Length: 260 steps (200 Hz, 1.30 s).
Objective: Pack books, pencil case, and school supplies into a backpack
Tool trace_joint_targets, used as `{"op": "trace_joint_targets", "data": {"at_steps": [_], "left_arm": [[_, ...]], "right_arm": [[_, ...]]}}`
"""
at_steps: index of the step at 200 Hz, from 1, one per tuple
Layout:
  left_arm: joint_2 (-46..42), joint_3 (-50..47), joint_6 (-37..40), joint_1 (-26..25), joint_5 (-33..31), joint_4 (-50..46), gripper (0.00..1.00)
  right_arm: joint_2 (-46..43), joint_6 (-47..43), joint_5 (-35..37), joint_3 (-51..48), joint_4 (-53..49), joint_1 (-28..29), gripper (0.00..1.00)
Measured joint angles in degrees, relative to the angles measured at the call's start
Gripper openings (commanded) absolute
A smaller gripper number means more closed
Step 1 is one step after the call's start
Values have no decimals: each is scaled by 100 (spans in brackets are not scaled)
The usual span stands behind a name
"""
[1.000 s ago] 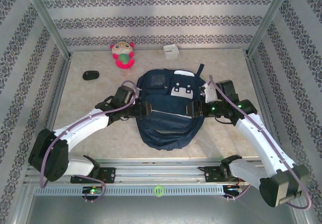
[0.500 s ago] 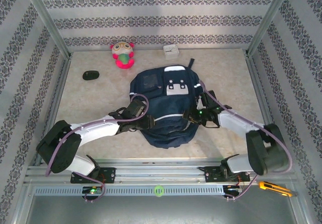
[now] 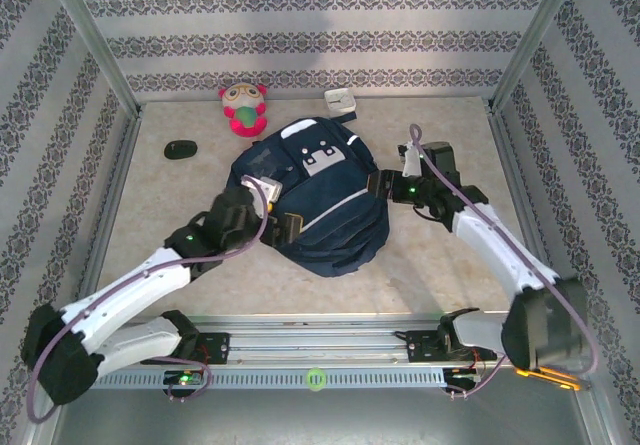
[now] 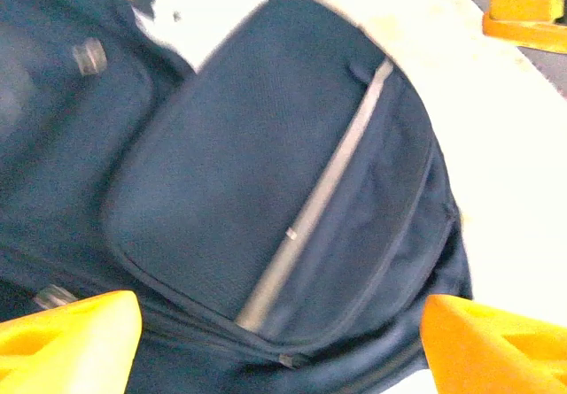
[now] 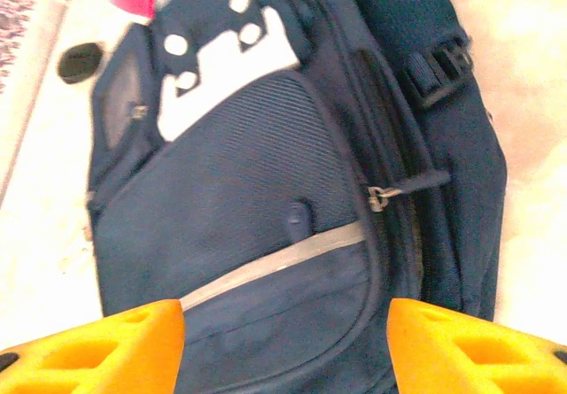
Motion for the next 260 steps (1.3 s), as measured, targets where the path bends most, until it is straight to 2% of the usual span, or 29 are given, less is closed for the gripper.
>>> {"op": "trace_joint_targets", "data": {"at_steps": [28, 61, 89, 140, 161, 192, 219, 236, 260], "left_arm": [[17, 254, 2205, 505, 260, -452, 87], [857, 584, 4033, 573, 426, -1029, 90], [1388, 638, 4857, 590, 560, -1228, 92], [1910, 846, 5329, 610, 597, -1088, 95], [2114, 1016, 5211, 872, 623, -1051, 95], [2201, 1246, 4378, 1646, 815, -1060, 93], [2284, 1263, 3112, 1818, 938, -1128, 93], [2435, 1108, 2192, 1989, 1250, -1027, 88], [2682, 579, 1086, 2413, 1755, -570, 88]], "right_arm": [[-765, -55, 44, -284, -26, 448, 62], [-960, 83, 81, -682, -72, 1040, 64], [-960, 553, 94, -935, -50, 946, 65], [-704, 1279, -177, -1163, 205, 197, 66], [-509, 1344, -341, -1158, 234, 164, 67], [-470, 1508, -442, -1158, 308, 302, 67], [-361, 1768, -492, -1158, 452, 492, 67], [-251, 2004, -533, -1158, 535, 704, 66], [-63, 2452, -612, -1158, 782, 977, 66]]}}
